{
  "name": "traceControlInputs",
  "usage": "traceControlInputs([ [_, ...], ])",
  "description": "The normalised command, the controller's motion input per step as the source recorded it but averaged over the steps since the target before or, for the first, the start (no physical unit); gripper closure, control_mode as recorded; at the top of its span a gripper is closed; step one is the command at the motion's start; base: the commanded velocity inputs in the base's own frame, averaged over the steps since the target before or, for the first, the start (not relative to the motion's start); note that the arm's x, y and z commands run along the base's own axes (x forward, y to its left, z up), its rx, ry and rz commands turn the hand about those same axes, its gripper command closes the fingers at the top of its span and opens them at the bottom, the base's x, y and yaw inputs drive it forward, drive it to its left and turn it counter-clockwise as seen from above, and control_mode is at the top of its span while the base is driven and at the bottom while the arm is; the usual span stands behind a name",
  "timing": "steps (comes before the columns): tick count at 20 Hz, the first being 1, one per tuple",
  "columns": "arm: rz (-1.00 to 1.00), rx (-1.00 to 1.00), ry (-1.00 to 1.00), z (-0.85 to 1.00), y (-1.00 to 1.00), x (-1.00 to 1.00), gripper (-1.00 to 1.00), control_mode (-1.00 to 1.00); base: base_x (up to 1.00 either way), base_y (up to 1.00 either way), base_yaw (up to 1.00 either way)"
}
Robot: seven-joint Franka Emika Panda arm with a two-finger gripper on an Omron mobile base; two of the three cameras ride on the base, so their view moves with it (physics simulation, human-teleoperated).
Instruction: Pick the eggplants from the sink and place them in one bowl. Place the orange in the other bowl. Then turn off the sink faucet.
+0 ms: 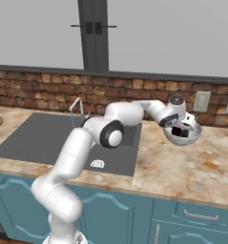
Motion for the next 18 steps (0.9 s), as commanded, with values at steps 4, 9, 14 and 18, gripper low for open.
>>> traceControlInputs([
  [4,0.00,0.01,0.00,-0.03,-0.03,0.09,-1.00,-1.00,0.00,0.00,0.00],
  [9,0.00,0.00,0.00,0.03,0.00,-0.02,-1.00,-1.00,0.00,0.00,0.00],
  [14,-0.02,-0.01,-0.11,0.33,0.17,-0.34,-1.00,-1.00,0.00,0.00,0.00],
  [18,0.00,-0.07,-0.17,0.34,0.60,-0.56,-1.00,-1.00,0.00,0.00,0.00],
])
